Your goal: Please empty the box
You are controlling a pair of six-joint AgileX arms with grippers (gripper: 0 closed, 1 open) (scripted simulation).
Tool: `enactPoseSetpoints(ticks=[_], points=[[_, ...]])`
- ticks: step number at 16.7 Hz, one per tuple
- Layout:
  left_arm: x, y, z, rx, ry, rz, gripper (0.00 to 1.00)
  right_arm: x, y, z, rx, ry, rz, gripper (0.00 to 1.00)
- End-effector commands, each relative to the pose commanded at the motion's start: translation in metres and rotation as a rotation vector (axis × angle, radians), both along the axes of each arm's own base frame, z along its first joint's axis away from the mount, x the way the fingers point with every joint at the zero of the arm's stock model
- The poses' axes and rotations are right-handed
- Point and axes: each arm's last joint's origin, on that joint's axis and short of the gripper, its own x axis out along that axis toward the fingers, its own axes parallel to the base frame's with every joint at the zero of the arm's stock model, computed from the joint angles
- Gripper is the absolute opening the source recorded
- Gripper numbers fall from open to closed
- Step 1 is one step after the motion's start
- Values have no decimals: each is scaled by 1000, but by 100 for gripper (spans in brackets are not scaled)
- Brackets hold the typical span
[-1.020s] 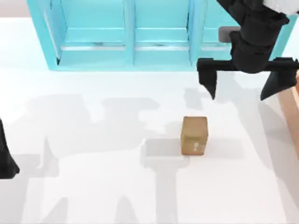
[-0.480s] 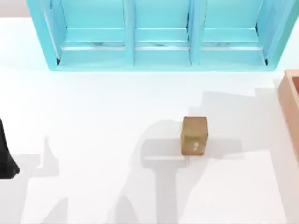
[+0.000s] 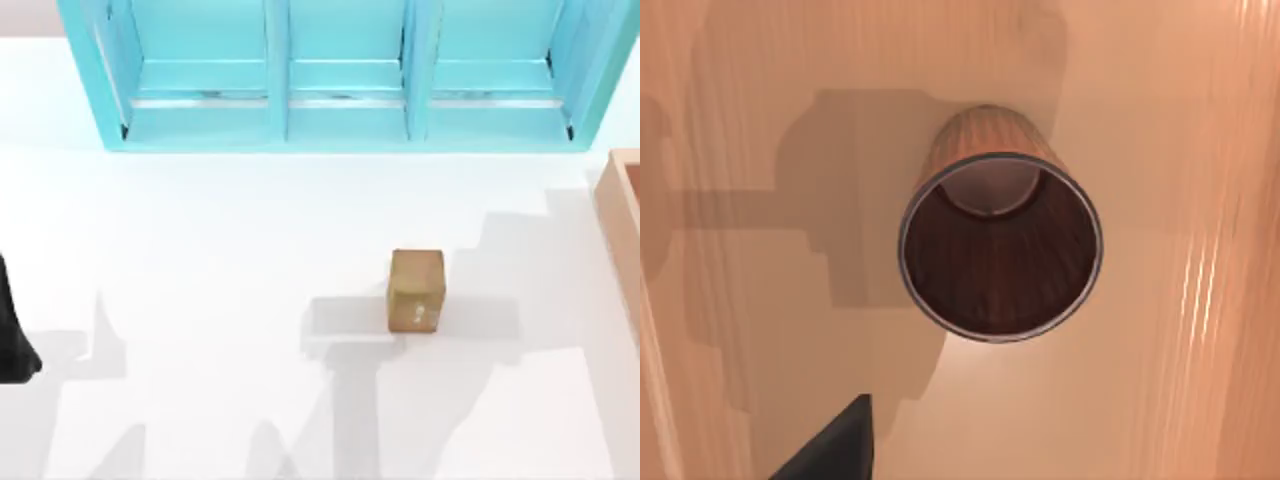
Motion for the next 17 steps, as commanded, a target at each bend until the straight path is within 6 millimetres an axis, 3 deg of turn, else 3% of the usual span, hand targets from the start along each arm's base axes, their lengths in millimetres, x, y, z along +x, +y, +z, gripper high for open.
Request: enactPoseSetpoints(ticks=[4,11,16,17], points=[[0,0,0,0,0,0,100,3,-2,-21,5,12,-3,100],[0,0,0,0,0,0,100,0,-1,-95,4,6,-1,100],[0,0,0,0,0,0,100,-1,0,-99,1,1,-2,100],[0,0,0,0,0,0,100,-1,0,-99,1,1,-2,92]])
